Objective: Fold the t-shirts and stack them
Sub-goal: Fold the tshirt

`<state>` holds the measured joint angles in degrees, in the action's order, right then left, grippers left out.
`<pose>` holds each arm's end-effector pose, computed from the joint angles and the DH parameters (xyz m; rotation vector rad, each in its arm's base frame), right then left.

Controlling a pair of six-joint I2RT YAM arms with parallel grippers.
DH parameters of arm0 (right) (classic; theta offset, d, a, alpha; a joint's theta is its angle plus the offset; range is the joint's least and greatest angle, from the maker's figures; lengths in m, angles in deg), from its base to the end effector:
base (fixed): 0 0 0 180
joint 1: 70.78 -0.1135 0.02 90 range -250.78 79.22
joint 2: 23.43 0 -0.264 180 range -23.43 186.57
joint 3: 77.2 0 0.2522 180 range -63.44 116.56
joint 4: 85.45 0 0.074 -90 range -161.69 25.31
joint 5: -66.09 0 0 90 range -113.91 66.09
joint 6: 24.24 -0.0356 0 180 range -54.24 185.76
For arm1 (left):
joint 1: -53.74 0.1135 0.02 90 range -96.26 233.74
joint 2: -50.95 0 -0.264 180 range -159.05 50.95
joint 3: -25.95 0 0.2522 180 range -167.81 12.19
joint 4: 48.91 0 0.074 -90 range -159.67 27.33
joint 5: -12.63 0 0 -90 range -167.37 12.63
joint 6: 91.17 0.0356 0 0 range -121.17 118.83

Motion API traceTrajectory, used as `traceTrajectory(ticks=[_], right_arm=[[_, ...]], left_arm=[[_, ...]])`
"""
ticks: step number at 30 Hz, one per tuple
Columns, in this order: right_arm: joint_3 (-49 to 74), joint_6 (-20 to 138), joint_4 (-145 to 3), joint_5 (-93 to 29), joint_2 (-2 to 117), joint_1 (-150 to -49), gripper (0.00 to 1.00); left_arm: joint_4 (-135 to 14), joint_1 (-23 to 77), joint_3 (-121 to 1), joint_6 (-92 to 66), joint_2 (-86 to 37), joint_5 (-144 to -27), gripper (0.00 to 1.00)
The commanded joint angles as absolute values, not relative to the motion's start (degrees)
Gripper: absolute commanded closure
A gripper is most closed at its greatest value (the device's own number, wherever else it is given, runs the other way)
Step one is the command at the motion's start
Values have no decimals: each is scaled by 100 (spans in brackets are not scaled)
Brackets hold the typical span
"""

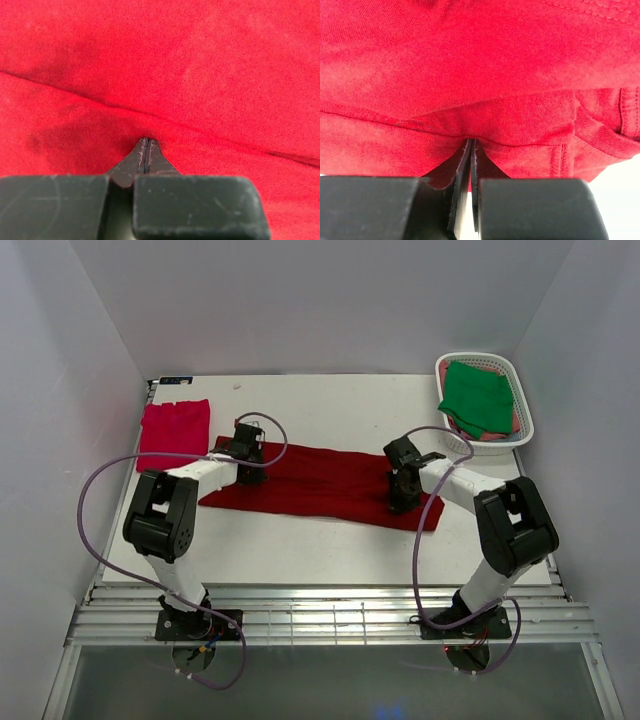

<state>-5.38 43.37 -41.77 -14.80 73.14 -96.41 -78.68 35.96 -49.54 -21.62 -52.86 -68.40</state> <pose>0.2904 0.1331 0.1687 -0.0358 2.7342 0.0129 0.3471 -0.1055 0.1576 -0.1173 2.5634 -0.0500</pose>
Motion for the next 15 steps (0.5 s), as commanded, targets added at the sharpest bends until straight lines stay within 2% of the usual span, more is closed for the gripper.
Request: traceTrajectory(ticks=[1, 6, 11, 14, 15], right_arm=[[-1026, 3817, -3575, -1266, 6773, -9960, 92], [-790, 3684, -3135, -889, 6244, -10313, 92], [405, 3930, -2835, -668, 5989, -10330, 90], [773, 4229, -3116, -791, 6085, -10322, 75], [854, 4290, -3230, -852, 6164, -10322, 67]], left_arm=[[-8614, 3511, -4284, -2314, -4786, -6876, 100], [-8596, 3380, -3861, -2420, -3986, -6841, 100], [-8570, 2871, -4229, -2498, -3291, -6665, 100], [-8561, 2396, -4633, -2665, -3009, -6524, 89], [-8552, 2282, -4730, -2709, -2983, -6524, 86]])
